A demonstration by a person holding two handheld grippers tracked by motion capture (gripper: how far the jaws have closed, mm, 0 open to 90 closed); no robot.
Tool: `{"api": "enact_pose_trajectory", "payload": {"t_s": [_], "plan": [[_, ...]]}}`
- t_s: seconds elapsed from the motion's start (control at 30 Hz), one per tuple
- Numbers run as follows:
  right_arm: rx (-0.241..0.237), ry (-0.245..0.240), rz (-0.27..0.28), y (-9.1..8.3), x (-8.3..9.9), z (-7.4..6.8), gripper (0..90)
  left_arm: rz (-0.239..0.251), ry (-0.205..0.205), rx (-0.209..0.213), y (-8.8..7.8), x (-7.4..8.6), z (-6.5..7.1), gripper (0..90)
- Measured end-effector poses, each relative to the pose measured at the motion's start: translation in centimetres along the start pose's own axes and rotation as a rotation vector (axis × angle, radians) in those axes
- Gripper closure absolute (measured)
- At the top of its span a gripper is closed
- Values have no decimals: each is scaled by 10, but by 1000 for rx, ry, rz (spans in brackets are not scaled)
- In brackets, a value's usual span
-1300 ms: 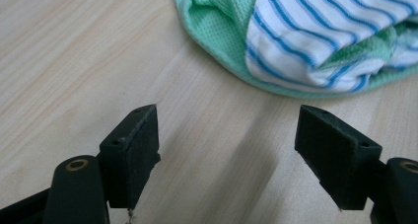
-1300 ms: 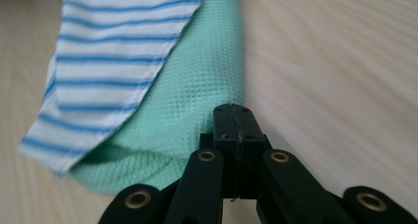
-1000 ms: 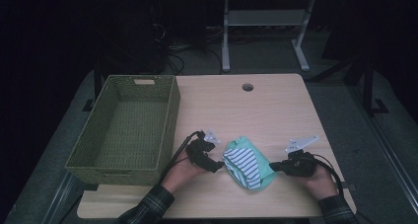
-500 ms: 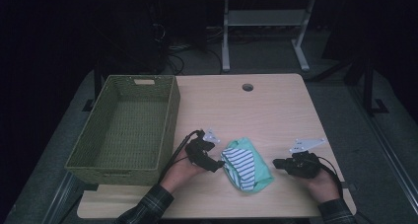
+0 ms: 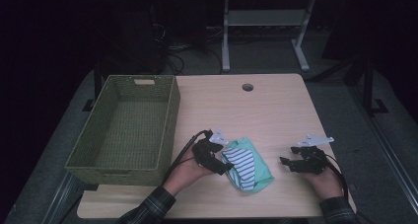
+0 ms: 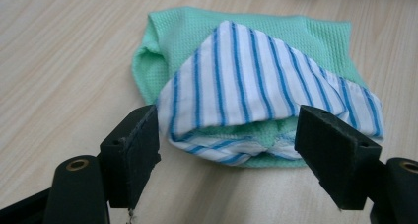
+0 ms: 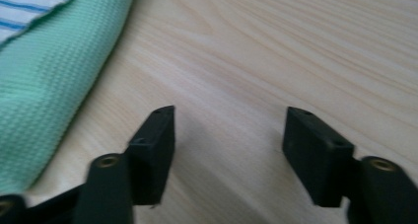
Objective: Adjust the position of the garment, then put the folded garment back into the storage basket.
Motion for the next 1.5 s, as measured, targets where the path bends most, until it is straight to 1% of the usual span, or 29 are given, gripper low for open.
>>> {"api": "enact_pose_trajectory", "payload": {"t_s": [0.03, 0.07, 0.17, 0.23, 0.27, 0.3, 0.33, 0.4, 0.43, 0.53, 0.6, 0.63, 0.67, 0.7, 0.77, 0.8, 0.83, 0.87, 0.93, 0.97, 1.07, 1.1, 1.13, 1.17, 1.3, 1.43, 1.47, 1.5], "plan": [[0, 0, 0, 0, 0, 0, 319, 0, 0, 0, 0, 0, 0, 241], [24, -5, 1, 1, 1, 0, 268, -1, 2, 8, 2, -3, 4, 238], [30, 2, 14, 2, 3, 0, 228, 7, 16, 19, 2, -7, 7, 238], [41, 15, 36, 3, 6, 1, 183, 11, 20, 20, 3, -9, 10, 238], [44, 13, 37, 3, 6, 1, 174, 8, 22, 19, 4, -10, 11, 236], [45, 12, 37, 3, 6, 2, 169, 0, 33, 17, 4, -11, 12, 235], [43, 11, 37, 3, 6, 2, 162, 6, 26, 20, 6, -11, 14, 233], [43, 13, 33, 3, 6, 1, 146, -9, 45, 19, 9, -13, 16, 228], [43, 13, 32, 3, 6, 1, 145, -11, 46, 23, 11, -13, 18, 226], [43, 13, 32, 3, 6, 1, 145, -42, 62, 26, 18, -11, 20, 220], [43, 12, 31, 3, 6, 1, 142, -54, 62, 26, 23, -9, 21, 217], [43, 12, 31, 3, 6, 1, 142, -52, 56, 25, 27, -9, 21, 216], [43, 11, 31, 3, 6, 1, 142, -66, 71, 23, 27, -8, 20, 216], [42, 12, 30, 3, 6, 1, 141, -67, 61, 28, 29, -7, 20, 216], [42, 12, 30, 3, 6, 1, 141, -76, 63, 28, 32, -6, 20, 216], [42, 12, 30, 3, 6, 1, 140, -75, 54, 30, 35, -5, 20, 216], [42, 12, 30, 3, 6, 1, 140, -94, 65, 28, 37, -3, 20, 215], [42, 12, 30, 3, 6, 1, 140, -94, 65, 28, 37, -3, 20, 214], [42, 11, 30, 3, 6, 1, 140, -115, 77, 29, 42, -1, 21, 207], [42, 11, 30, 3, 6, 1, 140, -115, 71, 31, 43, -1, 22, 204], [42, 11, 30, 3, 6, 1, 140, -119, 72, 27, 44, 0, 22, 200], [42, 11, 30, 3, 6, 1, 140, -113, 65, 24, 45, 0, 23, 201], [42, 12, 30, 3, 6, 1, 140, -120, 76, 14, 45, 0, 23, 202], [42, 11, 30, 3, 6, 1, 140, -122, 77, 8, 45, 0, 23, 204], [43, 11, 30, 3, 6, 1, 140, -125, 78, -1, 45, 0, 24, 230], [43, 11, 30, 3, 6, 1, 140, -128, 81, -10, 44, 0, 22, 308], [43, 11, 30, 3, 6, 1, 140, -132, 81, -15, 43, -1, 22, 308], [43, 10, 30, 3, 6, 1, 140, -132, 82, -16, 43, -1, 22, 343]]}}
Point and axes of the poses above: each handheld gripper's, and its own axes: y roughly forward along the jaws, x roughly out of its underside, z roughly to its right, the point moved 5 cm from there along y, roughly forward along the jaws, and after that the axes turned 10 degrees about -z, right-handed, at the moved point
